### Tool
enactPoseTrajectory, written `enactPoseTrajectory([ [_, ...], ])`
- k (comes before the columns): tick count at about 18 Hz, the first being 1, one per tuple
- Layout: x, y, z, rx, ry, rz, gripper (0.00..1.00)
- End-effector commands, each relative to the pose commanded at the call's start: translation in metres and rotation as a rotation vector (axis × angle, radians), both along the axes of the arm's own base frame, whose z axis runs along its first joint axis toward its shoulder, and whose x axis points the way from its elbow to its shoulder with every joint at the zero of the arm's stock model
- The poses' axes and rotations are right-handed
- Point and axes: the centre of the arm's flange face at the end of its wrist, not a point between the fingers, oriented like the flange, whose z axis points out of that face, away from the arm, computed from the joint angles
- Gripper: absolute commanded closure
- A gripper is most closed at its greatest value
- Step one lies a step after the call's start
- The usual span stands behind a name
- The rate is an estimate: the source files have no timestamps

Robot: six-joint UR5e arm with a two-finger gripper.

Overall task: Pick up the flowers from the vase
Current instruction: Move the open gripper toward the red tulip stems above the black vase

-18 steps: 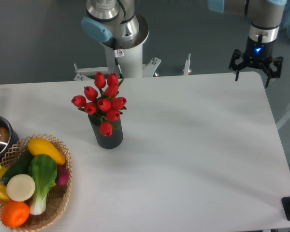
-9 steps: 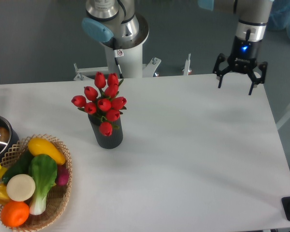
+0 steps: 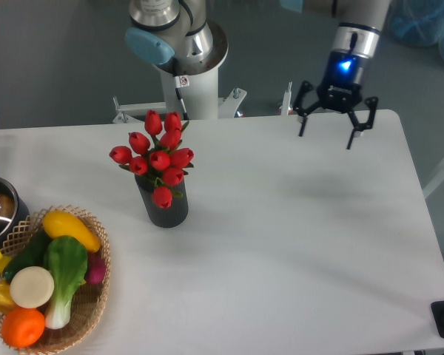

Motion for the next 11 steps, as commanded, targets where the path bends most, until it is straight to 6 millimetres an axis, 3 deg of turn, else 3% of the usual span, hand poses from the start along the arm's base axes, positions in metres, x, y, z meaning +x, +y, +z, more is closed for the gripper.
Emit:
enactPoseTrajectory([
  [8, 0.047, 0.016, -0.010, 0.182, -0.059, -0.035, 0.00],
  [11, 0.069, 0.046, -0.009, 0.221, -0.078, -0.116, 0.00],
])
